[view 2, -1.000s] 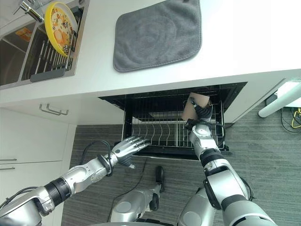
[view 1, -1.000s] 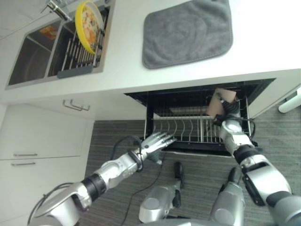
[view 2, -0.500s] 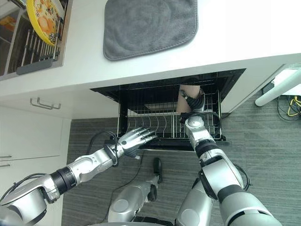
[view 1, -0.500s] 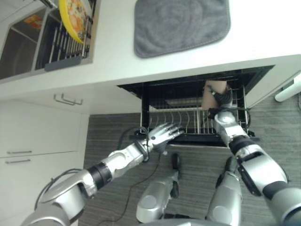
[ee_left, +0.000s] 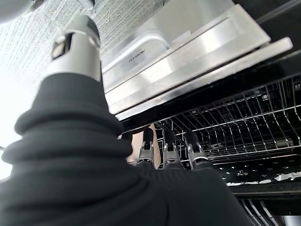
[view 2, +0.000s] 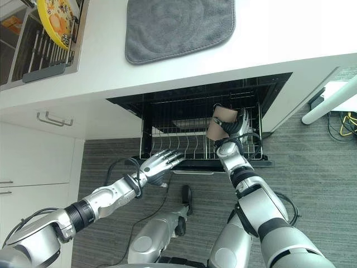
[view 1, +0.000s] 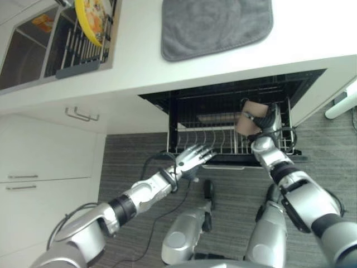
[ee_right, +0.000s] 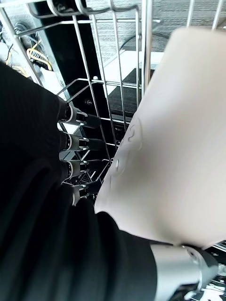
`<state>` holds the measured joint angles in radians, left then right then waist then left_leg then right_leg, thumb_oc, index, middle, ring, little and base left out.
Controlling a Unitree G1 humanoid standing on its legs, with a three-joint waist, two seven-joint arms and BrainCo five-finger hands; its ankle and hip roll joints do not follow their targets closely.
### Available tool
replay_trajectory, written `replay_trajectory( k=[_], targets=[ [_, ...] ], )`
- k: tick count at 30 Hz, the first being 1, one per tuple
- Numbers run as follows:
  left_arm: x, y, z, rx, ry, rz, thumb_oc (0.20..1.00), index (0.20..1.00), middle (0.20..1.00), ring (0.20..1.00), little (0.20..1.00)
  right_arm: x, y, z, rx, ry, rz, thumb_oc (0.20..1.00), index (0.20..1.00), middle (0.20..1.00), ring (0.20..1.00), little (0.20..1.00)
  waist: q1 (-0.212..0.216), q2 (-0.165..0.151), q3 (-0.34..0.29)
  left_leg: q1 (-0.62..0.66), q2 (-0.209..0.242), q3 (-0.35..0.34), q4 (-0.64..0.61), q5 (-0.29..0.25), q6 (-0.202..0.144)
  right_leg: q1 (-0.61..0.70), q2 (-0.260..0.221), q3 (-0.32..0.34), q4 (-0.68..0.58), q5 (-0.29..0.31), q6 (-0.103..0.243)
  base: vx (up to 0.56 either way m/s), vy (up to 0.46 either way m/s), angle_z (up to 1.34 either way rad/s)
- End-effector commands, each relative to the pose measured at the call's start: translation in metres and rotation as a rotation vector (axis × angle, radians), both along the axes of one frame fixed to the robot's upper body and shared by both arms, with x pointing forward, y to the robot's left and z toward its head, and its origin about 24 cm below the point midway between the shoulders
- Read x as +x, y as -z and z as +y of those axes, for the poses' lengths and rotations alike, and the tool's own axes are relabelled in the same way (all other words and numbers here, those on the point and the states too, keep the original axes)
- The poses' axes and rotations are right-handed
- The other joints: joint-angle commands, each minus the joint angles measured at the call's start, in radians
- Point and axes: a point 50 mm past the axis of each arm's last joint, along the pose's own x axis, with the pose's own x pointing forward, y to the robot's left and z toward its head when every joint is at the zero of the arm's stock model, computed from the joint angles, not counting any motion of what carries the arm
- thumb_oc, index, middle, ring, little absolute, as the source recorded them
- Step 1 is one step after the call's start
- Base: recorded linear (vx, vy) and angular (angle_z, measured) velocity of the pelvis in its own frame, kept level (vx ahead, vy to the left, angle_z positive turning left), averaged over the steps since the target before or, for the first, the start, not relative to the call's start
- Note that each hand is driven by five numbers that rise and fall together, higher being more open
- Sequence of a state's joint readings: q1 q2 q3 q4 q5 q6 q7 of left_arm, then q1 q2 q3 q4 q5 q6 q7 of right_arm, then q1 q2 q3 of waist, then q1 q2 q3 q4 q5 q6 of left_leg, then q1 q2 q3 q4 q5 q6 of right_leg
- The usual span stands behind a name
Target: Place the dishes in the dishwasher.
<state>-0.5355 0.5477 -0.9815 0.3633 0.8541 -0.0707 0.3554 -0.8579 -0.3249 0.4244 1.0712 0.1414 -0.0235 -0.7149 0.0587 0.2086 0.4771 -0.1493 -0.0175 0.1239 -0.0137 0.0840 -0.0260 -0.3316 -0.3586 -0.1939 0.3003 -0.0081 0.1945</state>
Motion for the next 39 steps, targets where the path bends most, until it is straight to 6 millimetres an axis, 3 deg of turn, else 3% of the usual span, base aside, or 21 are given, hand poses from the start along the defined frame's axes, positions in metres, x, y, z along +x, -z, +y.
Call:
replay_trajectory(
  k=[1, 8, 19, 31, 35, 39],
  targets=[
    [-0.001, -0.002, 0.009, 0.052, 0.028, -0.029, 1.000, 1.000, 1.000, 1.000, 1.000, 0.004, -0.013, -0.005, -0.092, -0.004, -0.029, 1.000, 1.000, 1.000, 1.000, 1.000, 0.004, -0.021, 0.043, -0.063, 0.035, 0.001, 0.176, -0.172, -0.041, 0.053, -0.013, 0.057, -0.145, 0.060, 0.049, 0.00, 0.000, 0.00],
    [0.001, -0.002, 0.012, 0.066, 0.026, -0.032, 1.000, 1.000, 1.000, 1.000, 1.000, 0.008, -0.026, 0.015, -0.180, -0.164, -0.092, 1.000, 1.000, 1.000, 1.000, 1.000, 0.005, -0.032, 0.043, -0.077, 0.040, -0.001, 0.186, -0.175, -0.042, 0.041, -0.013, 0.053, -0.138, 0.059, 0.049, 0.00, -0.020, 0.00],
    [0.001, 0.005, 0.015, 0.076, 0.003, -0.027, 1.000, 1.000, 1.000, 1.000, 1.000, 0.003, -0.031, 0.023, -0.033, -0.208, -0.217, 1.000, 1.000, 1.000, 1.000, 1.000, -0.003, -0.040, 0.043, -0.081, 0.045, 0.000, 0.190, -0.176, -0.043, 0.034, -0.010, 0.056, -0.135, 0.057, 0.048, 0.00, 0.000, 0.00],
    [-0.004, 0.017, 0.020, 0.064, -0.056, -0.010, 1.000, 1.000, 1.000, 1.000, 1.000, -0.011, -0.043, 0.032, 0.287, -0.121, -0.432, 1.000, 1.000, 1.000, 1.000, 1.000, -0.030, -0.047, 0.043, -0.065, 0.050, 0.010, 0.181, -0.174, -0.042, 0.040, 0.002, 0.075, -0.136, 0.050, 0.043, 0.00, 0.011, -0.04],
    [-0.007, 0.024, 0.027, 0.060, -0.123, -0.001, 1.000, 1.000, 1.000, 1.000, 1.000, -0.027, -0.036, 0.033, 0.402, -0.081, -0.485, 1.000, 1.000, 1.000, 1.000, 1.000, -0.057, -0.063, 0.043, -0.058, 0.056, 0.022, 0.174, -0.175, -0.041, 0.041, 0.011, 0.089, -0.141, 0.049, 0.043, 0.00, 0.018, -0.07],
    [-0.011, 0.028, 0.041, 0.002, -0.221, 0.005, 1.000, 1.000, 1.000, 1.000, 1.000, -0.047, -0.027, 0.036, 0.448, -0.213, -0.479, 1.000, 1.000, 1.000, 1.000, 1.000, -0.082, -0.085, 0.043, -0.042, 0.063, 0.035, 0.169, -0.177, -0.038, 0.055, 0.019, 0.096, -0.148, 0.048, 0.043, -0.01, 0.003, -0.06]
  ],
)
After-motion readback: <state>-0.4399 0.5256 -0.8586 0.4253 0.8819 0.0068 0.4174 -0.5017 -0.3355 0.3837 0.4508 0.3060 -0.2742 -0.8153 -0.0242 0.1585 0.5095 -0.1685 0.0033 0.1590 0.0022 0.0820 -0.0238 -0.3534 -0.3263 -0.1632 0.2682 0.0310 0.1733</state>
